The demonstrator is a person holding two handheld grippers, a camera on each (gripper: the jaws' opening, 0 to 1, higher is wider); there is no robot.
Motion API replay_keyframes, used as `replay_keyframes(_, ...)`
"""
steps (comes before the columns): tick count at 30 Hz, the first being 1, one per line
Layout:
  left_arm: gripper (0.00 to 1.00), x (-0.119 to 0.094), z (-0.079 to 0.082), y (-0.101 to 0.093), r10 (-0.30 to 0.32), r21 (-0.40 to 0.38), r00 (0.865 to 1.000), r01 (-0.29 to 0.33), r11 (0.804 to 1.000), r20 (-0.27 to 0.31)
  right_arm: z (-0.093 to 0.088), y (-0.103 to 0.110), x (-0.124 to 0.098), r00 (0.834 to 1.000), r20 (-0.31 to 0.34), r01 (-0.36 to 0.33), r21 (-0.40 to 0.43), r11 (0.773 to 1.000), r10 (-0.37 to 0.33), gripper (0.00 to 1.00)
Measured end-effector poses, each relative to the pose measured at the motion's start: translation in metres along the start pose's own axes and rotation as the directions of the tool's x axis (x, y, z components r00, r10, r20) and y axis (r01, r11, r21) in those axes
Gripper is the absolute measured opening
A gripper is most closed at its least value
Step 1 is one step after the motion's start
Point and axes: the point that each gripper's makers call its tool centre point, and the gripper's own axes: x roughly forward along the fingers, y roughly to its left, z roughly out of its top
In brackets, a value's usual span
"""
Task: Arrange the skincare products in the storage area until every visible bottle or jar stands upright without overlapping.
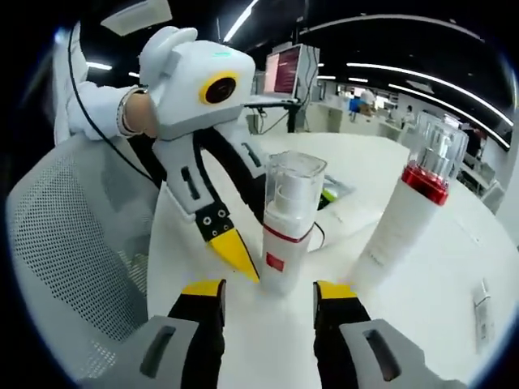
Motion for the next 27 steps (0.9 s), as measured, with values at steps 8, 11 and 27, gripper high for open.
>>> replay_keyframes(8, 0.26, -0.007, -0.004, 0.015, 0.051, -0.010, 0.999, -0.052, 0.999, -0.015, 0.007, 0.003, 0.008, 1.000, -0.003, -0.014, -0.043, 0.999, 0.014, 0.25)
replay_keyframes(11, 0.25, -0.010, -0.008, 0.019, 0.057, -0.011, 0.998, -0.057, 0.998, -0.022, 0.006, 0.007, 0.008, 1.000, -0.006, -0.024, -0.035, 0.999, 0.023, 0.24)
replay_keyframes(27, 0.18, -0.004, -0.006, 0.012, 0.037, 0.043, 0.999, -0.035, 0.998, -0.037, 0.013, -0.010, 0.004, 0.997, 0.030, 0.068, -0.006, 0.998, -0.068, 0.06)
